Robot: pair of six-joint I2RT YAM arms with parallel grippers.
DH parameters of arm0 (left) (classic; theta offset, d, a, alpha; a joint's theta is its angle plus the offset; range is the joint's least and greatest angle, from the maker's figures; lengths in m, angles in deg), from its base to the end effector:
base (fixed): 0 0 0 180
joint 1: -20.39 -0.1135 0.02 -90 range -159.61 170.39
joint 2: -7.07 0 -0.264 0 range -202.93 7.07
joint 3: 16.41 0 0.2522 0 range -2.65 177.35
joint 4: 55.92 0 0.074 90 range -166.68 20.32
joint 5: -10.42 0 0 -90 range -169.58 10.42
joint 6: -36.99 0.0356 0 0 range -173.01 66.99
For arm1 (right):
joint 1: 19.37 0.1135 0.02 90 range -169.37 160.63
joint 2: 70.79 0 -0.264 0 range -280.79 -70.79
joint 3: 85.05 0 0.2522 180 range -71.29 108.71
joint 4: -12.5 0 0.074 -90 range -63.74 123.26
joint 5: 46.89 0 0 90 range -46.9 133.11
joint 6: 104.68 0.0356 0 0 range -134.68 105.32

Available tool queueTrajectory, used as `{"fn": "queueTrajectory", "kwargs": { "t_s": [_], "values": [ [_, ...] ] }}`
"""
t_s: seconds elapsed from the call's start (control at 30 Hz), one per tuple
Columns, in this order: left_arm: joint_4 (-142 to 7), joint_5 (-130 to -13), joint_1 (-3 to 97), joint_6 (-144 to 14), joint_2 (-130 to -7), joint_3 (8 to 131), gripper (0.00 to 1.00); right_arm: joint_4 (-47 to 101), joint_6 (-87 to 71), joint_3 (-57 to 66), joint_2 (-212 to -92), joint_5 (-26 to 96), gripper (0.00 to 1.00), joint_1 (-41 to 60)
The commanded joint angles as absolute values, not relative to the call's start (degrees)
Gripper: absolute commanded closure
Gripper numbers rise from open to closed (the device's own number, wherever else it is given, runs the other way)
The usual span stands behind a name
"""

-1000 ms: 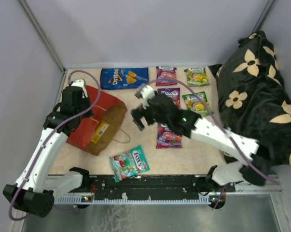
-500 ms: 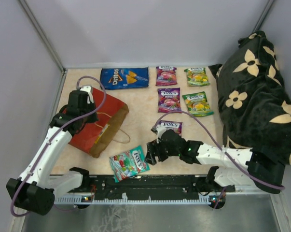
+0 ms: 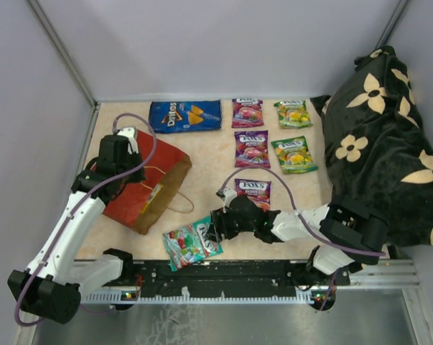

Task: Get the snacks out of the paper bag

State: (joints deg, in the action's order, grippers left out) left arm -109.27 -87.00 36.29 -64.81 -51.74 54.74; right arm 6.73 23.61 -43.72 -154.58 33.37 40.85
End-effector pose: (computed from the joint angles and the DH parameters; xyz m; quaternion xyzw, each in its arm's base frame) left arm 0.2053 -0.0537 0.3215 0.0057 0.9085 -0.0419 0.4158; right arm 0.1264 0.2330 0.1405 -0.2068 0.8670 0.3882 0.2343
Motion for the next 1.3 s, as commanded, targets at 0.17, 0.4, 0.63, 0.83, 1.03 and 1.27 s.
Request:
{"fn": "queueTrajectory", "kwargs": {
  "t_s": [0.17,0.4,0.63,0.83,1.03,1.27],
  "values": [
    [-110.1,-86.6,35.9,-63.8,-50.4,57.0,1.00,-1.6,23.0,-41.8,-162.0,30.7,0.42,41.1],
    [-110.6,-87.0,35.9,-63.6,-50.2,57.4,1.00,-2.8,23.1,-40.5,-164.9,30.1,0.64,41.5],
    [-110.4,-86.9,35.9,-63.6,-50.6,58.0,1.00,5.8,15.4,-34.2,-163.6,31.3,1.00,40.3],
    [-110.5,-87.0,35.9,-63.6,-50.3,58.2,1.00,16.6,5.0,-24.2,-164.4,27.8,1.00,37.5],
    [-110.8,-87.2,35.9,-63.4,-50.0,59.4,1.00,37.7,-12.2,-9.2,-160.3,28.8,1.00,37.2],
    [-109.3,-85.9,35.9,-63.9,-50.2,59.7,1.00,50.1,-25.7,-1.9,-148.4,34.4,1.00,37.2]
  ]
}}
